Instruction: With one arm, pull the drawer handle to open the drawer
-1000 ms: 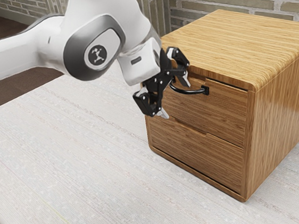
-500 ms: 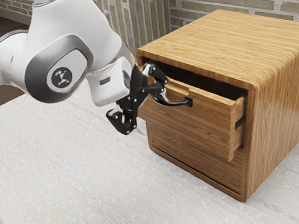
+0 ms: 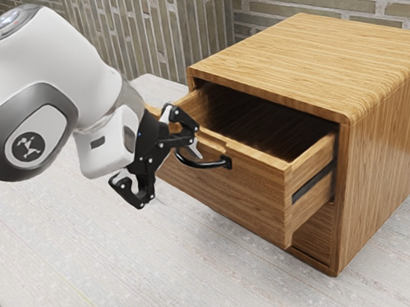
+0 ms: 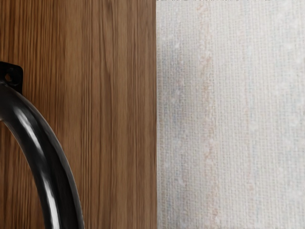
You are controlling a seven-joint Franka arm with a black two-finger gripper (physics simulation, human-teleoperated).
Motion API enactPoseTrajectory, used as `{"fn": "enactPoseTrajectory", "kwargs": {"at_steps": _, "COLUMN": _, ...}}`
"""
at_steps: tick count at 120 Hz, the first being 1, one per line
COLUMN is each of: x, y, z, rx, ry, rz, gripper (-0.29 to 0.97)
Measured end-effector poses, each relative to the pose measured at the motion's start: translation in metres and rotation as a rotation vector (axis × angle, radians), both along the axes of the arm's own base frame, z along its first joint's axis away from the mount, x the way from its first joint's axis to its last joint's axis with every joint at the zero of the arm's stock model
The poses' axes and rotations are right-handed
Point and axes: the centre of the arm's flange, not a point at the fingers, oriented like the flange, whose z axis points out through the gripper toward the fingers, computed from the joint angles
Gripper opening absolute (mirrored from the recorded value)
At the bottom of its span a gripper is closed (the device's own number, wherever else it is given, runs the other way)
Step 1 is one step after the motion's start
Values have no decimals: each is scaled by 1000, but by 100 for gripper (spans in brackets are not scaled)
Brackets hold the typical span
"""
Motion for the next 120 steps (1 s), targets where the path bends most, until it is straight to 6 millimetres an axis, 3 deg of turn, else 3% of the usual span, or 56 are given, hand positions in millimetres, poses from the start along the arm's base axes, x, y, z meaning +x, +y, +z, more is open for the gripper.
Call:
{"fn": "enactPoseTrajectory", "kwargs": {"at_steps": 20, "x": -18, "y": -2, "z": -4, "rx": 9, "ry": 8, "rz": -12, "gripper": 68}}
{"fn": "enactPoseTrajectory", "kwargs": {"at_steps": 32, "x": -32, "y": -1, "z": 2, "rx": 13, "ry": 6, "rz": -16, "gripper": 62}}
{"fn": "enactPoseTrajectory", "kwargs": {"at_steps": 73, "x": -66, "y": -5, "z": 1, "rx": 29, "ry": 52, "rz": -41, "gripper": 65}}
{"fn": "enactPoseTrajectory", "kwargs": {"at_steps": 88, "x": -75, "y": -5, "z": 8, "rx": 32, "ry": 55, "rz": -45, "gripper": 53}}
{"fn": "enactPoseTrajectory", "kwargs": {"at_steps": 90, "x": -76, "y": -5, "z": 12, "rx": 32, "ry": 51, "rz": -45, "gripper": 49}}
{"fn": "enactPoseTrajectory", "kwargs": {"at_steps": 97, "x": -76, "y": -6, "z": 31, "rx": 29, "ry": 19, "rz": -47, "gripper": 55}}
{"fn": "enactPoseTrajectory", "kwargs": {"at_steps": 113, "x": -84, "y": -3, "z": 112, "rx": 7, "ry": -112, "rz": -45, "gripper": 62}}
{"fn": "enactPoseTrajectory", "kwargs": {"at_steps": 117, "x": -67, "y": 20, "z": 129, "rx": -31, "ry": -102, "rz": 10, "gripper": 63}}
{"fn": "enactPoseTrajectory", "kwargs": {"at_steps": 120, "x": -42, "y": 41, "z": 135, "rx": -60, "ry": -64, "rz": 70, "gripper": 64}}
